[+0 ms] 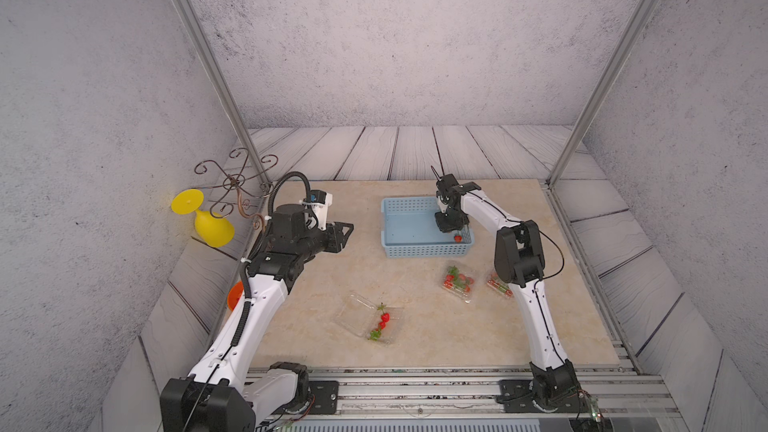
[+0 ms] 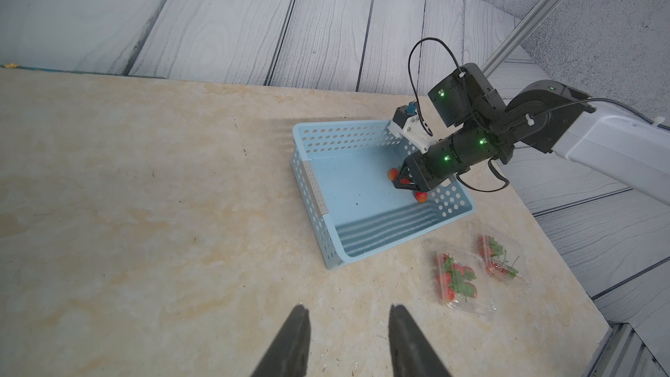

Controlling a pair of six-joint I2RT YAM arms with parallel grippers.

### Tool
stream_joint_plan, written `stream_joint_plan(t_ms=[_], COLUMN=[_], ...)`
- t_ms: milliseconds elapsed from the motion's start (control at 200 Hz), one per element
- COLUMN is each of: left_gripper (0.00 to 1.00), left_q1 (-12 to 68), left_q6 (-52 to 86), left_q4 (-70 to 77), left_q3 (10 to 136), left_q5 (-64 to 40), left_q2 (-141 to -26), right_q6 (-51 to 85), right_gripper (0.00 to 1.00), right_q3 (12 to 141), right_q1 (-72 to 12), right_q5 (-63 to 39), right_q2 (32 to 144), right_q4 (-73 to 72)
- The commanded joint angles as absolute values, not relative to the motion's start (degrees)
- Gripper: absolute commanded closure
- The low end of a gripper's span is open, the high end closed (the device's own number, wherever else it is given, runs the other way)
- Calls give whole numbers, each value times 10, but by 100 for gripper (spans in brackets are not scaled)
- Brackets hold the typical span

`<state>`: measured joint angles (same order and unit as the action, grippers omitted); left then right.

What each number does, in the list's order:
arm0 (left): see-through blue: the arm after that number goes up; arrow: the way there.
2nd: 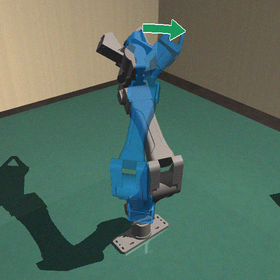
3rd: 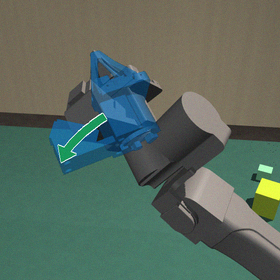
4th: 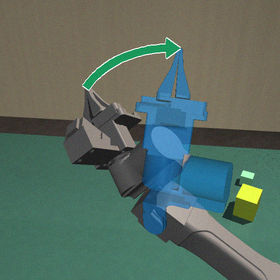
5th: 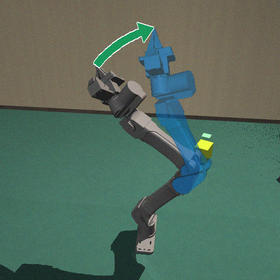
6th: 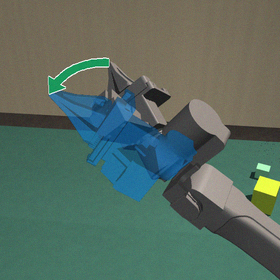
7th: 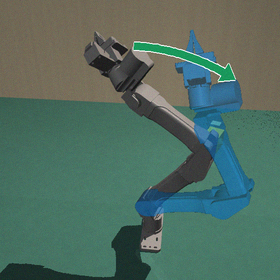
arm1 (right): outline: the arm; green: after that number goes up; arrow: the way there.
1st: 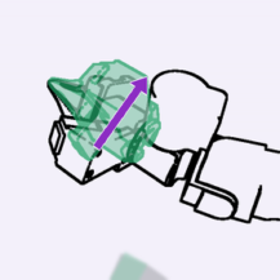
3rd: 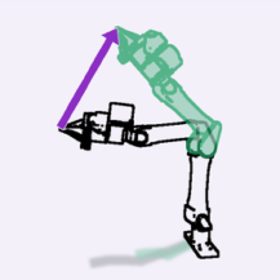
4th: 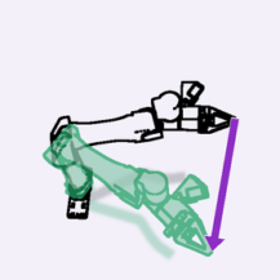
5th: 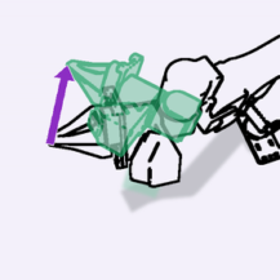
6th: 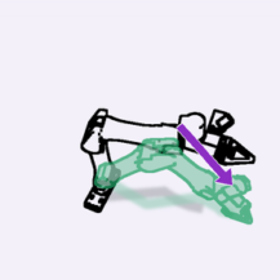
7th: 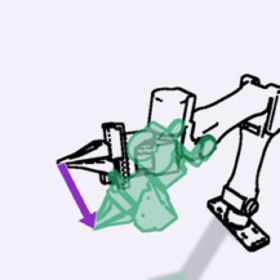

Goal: Pack strawberries into containers
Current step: Pick up the strawberry from the basket.

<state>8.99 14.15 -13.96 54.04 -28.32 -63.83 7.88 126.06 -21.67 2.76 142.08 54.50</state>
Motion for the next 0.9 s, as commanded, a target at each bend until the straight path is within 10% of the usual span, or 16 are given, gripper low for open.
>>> stream_joint_plan(t_ms=[0, 896], left_gripper=[60, 60], left_q1=[84, 83], left_q6=[136, 139], left_q4=[-136, -134], left_q3=[535, 535], left_q5=[-287, -289], left_q2=[-641, -635], right_q6=[83, 71], right_gripper=[84, 84], right_q3=[1258, 983], right_q1=[-214, -282], right_q5=[11, -167], right_q2=[1402, 1064], right_q4=[553, 485])
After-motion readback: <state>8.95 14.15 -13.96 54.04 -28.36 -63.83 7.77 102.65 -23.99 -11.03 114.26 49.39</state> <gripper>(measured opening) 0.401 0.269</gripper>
